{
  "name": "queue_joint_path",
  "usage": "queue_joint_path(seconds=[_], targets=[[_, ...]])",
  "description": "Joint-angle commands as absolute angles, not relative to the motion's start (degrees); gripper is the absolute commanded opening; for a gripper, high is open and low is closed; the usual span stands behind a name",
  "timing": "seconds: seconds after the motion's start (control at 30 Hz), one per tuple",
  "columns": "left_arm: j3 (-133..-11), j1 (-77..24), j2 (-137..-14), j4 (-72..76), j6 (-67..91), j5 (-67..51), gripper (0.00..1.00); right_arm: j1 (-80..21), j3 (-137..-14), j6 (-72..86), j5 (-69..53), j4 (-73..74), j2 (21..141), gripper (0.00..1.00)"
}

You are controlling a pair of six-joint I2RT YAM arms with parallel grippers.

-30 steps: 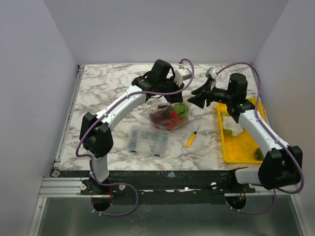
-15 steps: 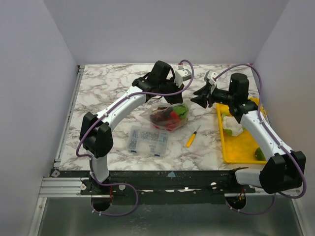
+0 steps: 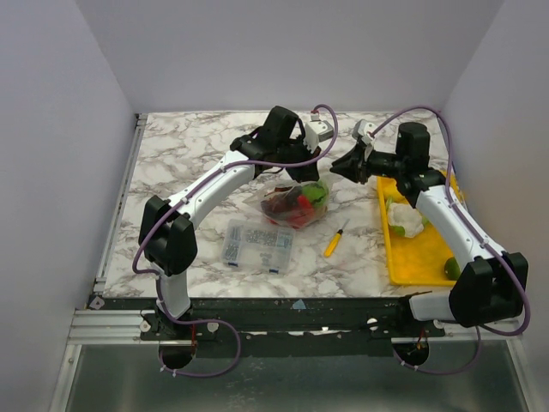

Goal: Place the food in the zip-top bag and seal the zipper
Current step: Zip the zipper food storage bag at the center of the board.

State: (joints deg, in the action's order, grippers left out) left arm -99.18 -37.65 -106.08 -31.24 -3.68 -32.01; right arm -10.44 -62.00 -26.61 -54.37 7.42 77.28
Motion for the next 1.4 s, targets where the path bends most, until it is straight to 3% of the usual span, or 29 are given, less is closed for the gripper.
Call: queue_joint_path(seconds=[0.0,0.17,0.33,0.53,0.87,1.0,1.17,1.37], targets=[[-99.0,-37.9,-104.7,-30.7,-3.8,-34.5,0.0,-10.4,-64.4,-27.5,-56.7,9.1,78.3,0.22],[-99.3,-37.9,-104.7,-30.7,-3.7,-35.3,0.0,-10.5,-65.0,-28.2,-57.4,9.2,79.0,0.12],[-99.6,-37.9,-105.0,-31.5,-4.0,-35.3,0.0,-10.5,-64.8,-27.3,-57.1,9.1,79.2,0.22],[-99.9,-38.0,-105.4,-31.8,-4.2,-35.4,0.0,-10.5,-64.1,-27.9,-56.8,10.5,78.6,0.22],[-100.1,-38.0,-105.3,-32.7,-4.9,-36.0,0.0,-10.5,-65.5,-29.4,-57.1,13.0,79.3,0.09],[-100.3,-37.9,-105.4,-33.2,-5.3,-36.2,0.0,-10.5,-65.0,-29.1,-55.5,12.7,78.7,0.22],[-100.3,-37.9,-105.6,-33.4,-5.5,-36.2,0.0,-10.5,-64.2,-29.1,-54.8,12.2,78.0,0.27],[-100.3,-37.9,-105.7,-33.6,-5.7,-36.7,0.0,-10.5,-64.3,-28.8,-56.5,11.8,78.0,0.04]])
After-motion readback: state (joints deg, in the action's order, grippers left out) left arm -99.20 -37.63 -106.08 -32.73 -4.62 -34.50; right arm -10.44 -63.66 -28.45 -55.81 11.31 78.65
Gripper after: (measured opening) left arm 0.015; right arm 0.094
